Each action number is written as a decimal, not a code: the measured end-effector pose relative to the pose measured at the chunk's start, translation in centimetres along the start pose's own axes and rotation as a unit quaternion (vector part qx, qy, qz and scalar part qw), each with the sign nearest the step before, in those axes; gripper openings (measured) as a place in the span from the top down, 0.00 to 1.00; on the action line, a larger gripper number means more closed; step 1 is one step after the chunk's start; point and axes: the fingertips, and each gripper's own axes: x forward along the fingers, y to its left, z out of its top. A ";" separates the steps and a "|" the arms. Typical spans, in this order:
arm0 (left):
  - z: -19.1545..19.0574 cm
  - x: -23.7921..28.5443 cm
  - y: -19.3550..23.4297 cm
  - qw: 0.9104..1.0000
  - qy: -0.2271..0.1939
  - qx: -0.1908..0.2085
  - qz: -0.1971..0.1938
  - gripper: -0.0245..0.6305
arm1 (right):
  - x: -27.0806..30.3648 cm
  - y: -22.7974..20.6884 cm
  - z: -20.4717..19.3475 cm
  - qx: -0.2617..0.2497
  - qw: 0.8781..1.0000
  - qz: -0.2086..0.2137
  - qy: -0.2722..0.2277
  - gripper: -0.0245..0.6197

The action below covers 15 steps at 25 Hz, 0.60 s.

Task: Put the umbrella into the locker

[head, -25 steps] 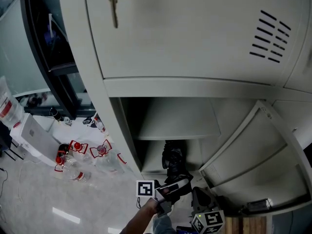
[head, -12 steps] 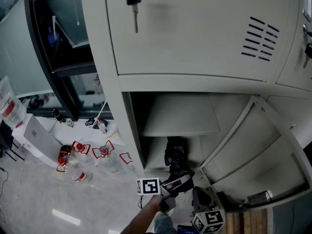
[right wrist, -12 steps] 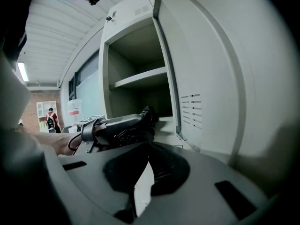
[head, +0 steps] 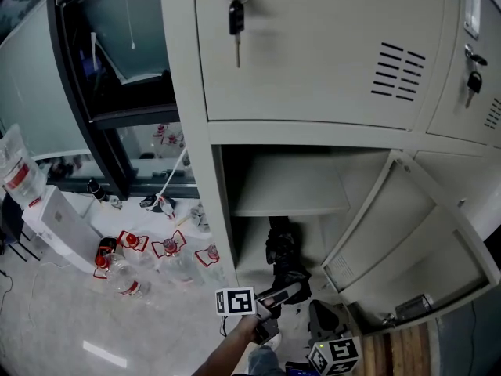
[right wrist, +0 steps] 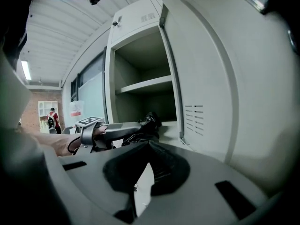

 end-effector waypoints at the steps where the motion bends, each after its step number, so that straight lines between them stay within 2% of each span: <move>1: -0.2 -0.3 0.0 1.000 0.000 0.002 0.003 0.42 | -0.2 0.0 0.0 0.000 1.000 -0.001 -0.001 0.96; 5: -0.9 -2.1 -0.5 1.000 -0.004 0.021 0.016 0.42 | -0.8 0.6 0.2 -0.003 1.000 0.000 -0.002 0.96; 9: -1.9 -3.8 -1.2 0.995 0.002 0.083 0.049 0.42 | -1.5 1.1 0.3 -0.011 1.000 -0.001 -0.007 0.96; 13: -1.9 -5.6 -1.5 0.987 -0.010 0.135 0.081 0.42 | -2.1 2.0 0.5 -0.017 1.000 0.003 -0.015 0.96; 14: -1.7 -6.1 -1.4 0.984 -0.014 0.151 0.096 0.46 | -2.2 2.2 0.6 -0.020 1.000 0.004 -0.017 0.96; 15: -1.5 -6.7 -1.3 0.979 -0.020 0.169 0.112 0.59 | -2.3 2.4 0.6 -0.022 1.000 0.005 -0.019 0.96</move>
